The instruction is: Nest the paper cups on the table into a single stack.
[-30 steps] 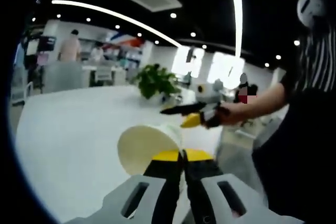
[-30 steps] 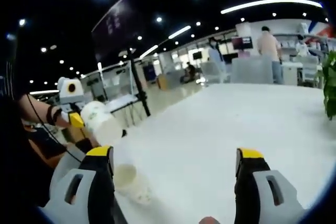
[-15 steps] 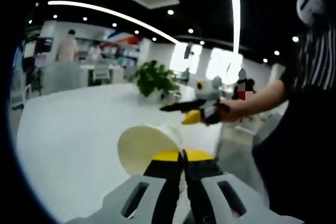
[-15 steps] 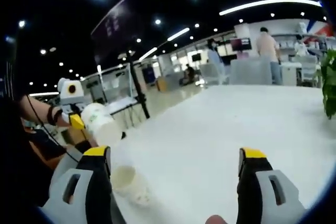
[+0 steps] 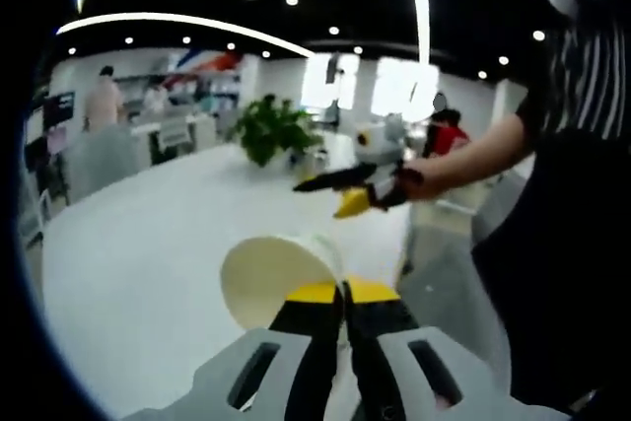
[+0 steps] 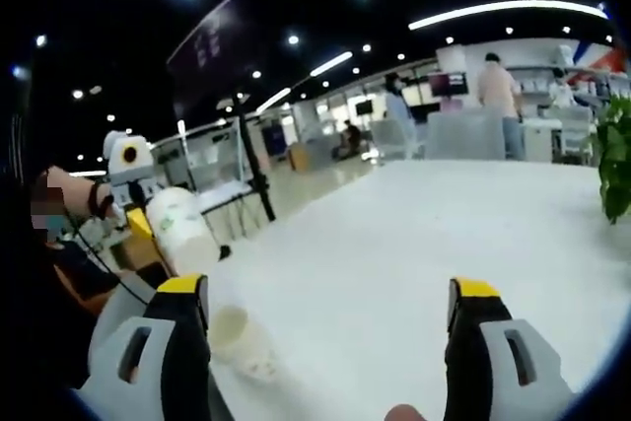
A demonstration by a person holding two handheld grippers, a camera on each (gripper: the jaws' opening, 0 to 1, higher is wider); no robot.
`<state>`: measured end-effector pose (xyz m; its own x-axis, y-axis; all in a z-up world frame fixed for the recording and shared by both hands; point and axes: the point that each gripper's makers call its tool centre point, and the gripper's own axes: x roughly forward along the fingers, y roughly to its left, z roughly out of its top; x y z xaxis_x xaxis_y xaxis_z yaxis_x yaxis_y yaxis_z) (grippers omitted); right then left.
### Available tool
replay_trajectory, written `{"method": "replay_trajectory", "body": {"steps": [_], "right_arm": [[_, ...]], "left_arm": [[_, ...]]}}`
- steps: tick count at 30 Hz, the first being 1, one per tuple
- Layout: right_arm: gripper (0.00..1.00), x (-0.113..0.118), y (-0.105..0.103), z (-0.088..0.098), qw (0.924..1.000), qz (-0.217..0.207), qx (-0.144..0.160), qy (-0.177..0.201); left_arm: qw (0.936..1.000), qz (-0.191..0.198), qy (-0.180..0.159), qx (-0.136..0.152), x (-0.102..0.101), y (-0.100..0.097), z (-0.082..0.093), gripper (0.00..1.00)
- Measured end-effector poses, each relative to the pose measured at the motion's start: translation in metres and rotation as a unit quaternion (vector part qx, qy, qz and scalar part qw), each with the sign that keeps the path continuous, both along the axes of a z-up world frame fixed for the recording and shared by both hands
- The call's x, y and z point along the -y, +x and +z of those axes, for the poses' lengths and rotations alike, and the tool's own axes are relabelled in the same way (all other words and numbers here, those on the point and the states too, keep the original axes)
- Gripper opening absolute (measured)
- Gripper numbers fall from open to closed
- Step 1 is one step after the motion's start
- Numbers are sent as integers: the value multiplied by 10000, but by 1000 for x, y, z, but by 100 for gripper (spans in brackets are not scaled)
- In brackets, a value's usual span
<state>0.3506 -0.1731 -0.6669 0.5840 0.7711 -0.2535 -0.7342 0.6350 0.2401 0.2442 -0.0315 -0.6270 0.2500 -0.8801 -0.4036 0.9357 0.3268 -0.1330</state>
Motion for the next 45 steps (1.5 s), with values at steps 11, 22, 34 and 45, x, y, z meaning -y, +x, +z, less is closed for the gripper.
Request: {"method": "replay_trajectory", "body": {"steps": [11,22,34,45], "right_arm": [[99,-1,-5,-4,10000,34,28,-28],[99,3,-6,-7,10000,-31,34,6],[98,3,-12,-10,9999,48,75,-96],[98,7,-16,-17,10000,5,1,-70]], "left_arm": [[9940,-623,859,263,1,0,-10,0],[9770,-1294,1620,499,6,-7,-25,0],[9593,-1734,2154,578,12,-14,-50,0],[9449,-2049,2502,510,18,-16,-66,0]]}}
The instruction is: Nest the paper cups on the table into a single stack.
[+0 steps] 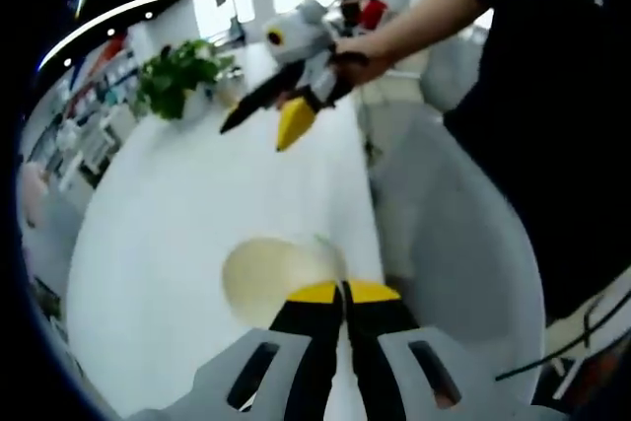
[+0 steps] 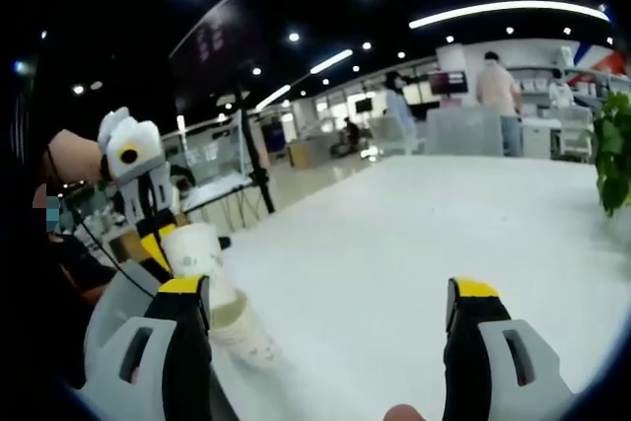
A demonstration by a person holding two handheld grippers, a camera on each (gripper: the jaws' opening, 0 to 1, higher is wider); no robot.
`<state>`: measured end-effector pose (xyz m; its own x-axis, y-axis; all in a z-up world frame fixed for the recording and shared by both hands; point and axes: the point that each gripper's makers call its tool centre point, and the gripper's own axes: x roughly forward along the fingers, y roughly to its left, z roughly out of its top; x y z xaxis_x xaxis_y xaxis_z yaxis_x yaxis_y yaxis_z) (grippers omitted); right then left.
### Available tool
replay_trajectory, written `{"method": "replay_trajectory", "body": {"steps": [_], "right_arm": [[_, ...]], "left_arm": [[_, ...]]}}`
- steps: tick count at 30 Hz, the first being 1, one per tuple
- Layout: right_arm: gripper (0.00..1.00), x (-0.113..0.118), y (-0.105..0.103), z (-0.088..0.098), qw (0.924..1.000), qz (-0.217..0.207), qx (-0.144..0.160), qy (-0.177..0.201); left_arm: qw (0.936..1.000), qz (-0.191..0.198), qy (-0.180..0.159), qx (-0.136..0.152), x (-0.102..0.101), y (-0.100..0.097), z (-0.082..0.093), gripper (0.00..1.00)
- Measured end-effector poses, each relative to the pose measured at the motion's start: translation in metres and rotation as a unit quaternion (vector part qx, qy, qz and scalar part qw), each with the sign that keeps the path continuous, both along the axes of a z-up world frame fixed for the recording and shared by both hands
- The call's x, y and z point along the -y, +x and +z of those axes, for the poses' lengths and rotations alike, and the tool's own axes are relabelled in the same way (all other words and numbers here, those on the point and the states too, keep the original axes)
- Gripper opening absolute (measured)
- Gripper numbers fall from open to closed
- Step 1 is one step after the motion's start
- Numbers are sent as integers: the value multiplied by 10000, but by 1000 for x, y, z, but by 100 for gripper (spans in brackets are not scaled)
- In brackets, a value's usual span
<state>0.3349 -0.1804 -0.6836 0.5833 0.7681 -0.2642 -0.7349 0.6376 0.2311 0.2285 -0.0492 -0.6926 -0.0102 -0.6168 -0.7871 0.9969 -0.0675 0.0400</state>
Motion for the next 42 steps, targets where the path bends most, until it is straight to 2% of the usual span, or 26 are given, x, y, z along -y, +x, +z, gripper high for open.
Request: {"method": "replay_trajectory", "body": {"steps": [10,15,20,37,39,42], "right_arm": [[98,3,-5,-5,10000,-6,-61,18],[98,5,-5,-3,9999,-52,-83,71],[98,5,-6,-5,9999,-51,-94,67],[97,11,-13,-11,9998,-30,-195,1],[97,11,-13,-14,9998,-25,-213,-13],[97,11,-15,-15,9997,-16,-256,-18]], "left_arm": [[9987,-264,422,-97,1,-3,-19,0],[9983,-256,494,-152,5,0,-23,0],[9966,-317,730,-217,4,3,-31,1],[9935,-340,977,-484,7,6,-45,3],[9935,-322,871,-653,12,3,-44,3],[9928,-298,913,-713,13,3,-46,3]]}}
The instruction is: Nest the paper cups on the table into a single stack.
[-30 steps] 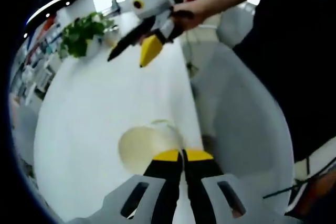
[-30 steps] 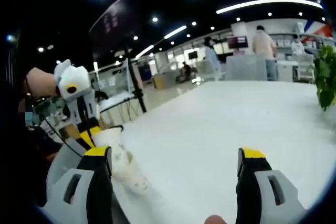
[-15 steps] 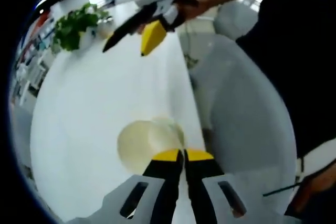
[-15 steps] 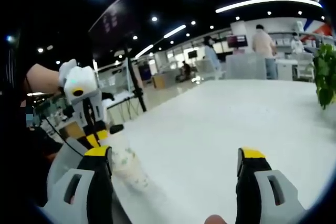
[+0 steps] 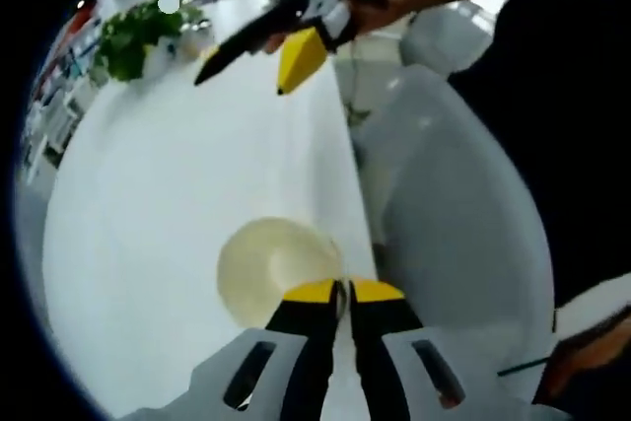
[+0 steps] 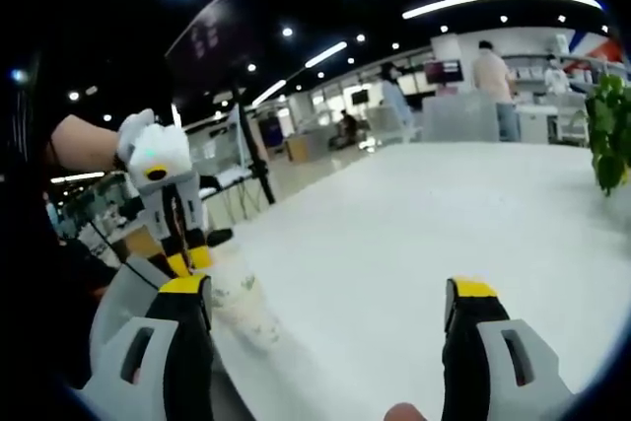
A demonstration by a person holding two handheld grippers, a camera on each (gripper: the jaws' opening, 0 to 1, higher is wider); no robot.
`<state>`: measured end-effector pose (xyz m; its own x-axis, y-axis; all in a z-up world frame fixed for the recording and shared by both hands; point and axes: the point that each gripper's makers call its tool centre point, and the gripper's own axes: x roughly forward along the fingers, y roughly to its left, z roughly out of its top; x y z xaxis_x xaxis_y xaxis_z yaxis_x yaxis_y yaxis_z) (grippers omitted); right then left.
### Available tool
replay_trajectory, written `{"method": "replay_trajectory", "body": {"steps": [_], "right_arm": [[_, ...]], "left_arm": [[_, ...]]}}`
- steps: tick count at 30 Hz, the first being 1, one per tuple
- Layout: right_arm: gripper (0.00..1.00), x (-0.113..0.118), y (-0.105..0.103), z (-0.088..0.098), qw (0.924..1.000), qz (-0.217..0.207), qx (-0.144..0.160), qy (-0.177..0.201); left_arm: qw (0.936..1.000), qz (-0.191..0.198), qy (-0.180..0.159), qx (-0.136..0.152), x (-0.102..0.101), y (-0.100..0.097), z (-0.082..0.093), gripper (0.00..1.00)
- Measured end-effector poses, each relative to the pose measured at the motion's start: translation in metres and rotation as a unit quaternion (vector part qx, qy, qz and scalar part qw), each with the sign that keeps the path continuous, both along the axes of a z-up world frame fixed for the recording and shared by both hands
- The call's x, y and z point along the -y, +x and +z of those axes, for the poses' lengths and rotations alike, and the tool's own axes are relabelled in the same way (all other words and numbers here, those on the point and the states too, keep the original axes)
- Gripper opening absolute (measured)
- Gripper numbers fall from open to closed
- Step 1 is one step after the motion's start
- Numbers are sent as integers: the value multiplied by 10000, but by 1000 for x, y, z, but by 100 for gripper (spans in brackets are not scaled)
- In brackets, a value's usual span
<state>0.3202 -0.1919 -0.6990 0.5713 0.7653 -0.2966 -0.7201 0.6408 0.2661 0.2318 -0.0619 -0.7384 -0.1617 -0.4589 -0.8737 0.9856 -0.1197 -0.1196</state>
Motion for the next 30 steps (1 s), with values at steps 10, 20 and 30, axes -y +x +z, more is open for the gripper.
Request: {"method": "replay_trajectory", "body": {"steps": [10,20,30], "right_arm": [[96,0,-6,-5,10000,44,-79,-4],[96,-2,-10,-7,9999,48,-100,21],[96,-3,-11,-8,9999,68,-118,17]], "left_arm": [[9997,109,-7,-219,3,-1,-8,6],[9990,280,5,-352,1,-6,-13,16],[9978,535,-255,-301,-2,-4,-5,17]]}}
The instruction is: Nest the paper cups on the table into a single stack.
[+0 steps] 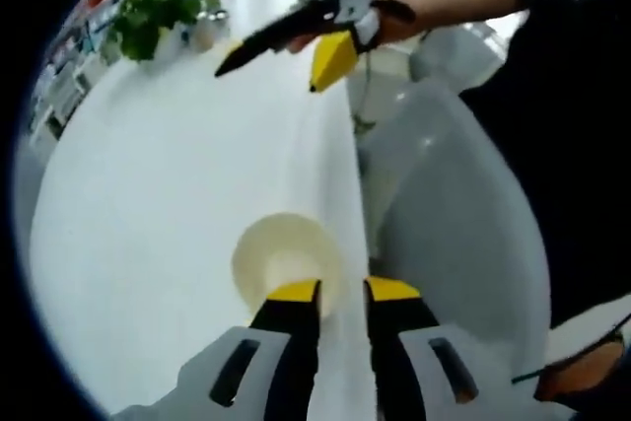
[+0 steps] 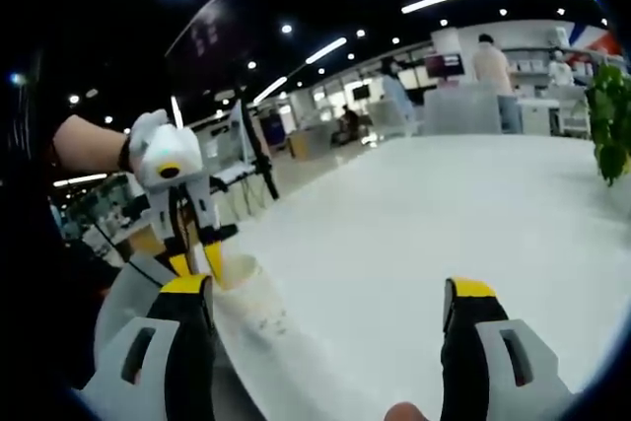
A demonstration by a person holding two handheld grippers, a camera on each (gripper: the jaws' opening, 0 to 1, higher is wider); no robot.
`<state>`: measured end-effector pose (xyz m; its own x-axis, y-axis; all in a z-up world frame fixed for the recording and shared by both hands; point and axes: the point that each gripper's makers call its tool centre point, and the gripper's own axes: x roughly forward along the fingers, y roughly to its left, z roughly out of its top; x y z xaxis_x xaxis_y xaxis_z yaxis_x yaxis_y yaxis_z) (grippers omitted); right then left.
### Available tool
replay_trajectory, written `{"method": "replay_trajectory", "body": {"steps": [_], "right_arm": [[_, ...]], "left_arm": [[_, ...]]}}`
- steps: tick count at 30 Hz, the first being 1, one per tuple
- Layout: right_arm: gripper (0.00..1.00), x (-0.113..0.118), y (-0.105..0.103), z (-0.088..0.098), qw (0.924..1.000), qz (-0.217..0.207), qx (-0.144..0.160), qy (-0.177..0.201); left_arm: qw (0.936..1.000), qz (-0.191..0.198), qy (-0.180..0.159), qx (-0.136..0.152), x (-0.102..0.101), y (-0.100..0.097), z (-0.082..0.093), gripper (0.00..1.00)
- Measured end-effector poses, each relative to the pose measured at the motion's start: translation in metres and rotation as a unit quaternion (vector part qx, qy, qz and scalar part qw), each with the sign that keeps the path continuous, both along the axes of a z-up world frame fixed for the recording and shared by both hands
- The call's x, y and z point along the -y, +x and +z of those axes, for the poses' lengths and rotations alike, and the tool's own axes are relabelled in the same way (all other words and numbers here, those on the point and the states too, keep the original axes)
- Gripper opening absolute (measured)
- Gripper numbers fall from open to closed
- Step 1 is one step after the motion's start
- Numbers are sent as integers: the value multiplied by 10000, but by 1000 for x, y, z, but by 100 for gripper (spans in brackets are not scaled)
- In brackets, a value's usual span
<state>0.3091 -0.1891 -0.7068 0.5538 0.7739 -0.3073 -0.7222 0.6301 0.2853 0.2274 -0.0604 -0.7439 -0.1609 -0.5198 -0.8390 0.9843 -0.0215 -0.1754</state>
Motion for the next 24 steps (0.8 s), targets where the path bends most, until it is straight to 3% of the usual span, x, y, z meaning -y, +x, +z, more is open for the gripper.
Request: {"method": "replay_trajectory", "body": {"steps": [5,10,19,24], "right_arm": [[96,0,-1,0,10000,1,0,1],[97,-4,-3,-2,10000,64,-25,-10],[98,-10,-3,-2,9999,127,-46,-12],[99,-12,-3,-4,9998,155,-68,-71]], "left_arm": [[9986,408,-334,-5,-2,2,9,20],[9914,956,-887,-75,-2,7,23,26],[9851,1338,-1078,61,-19,11,25,35],[9744,1734,-1405,256,-24,21,32,42]]}}
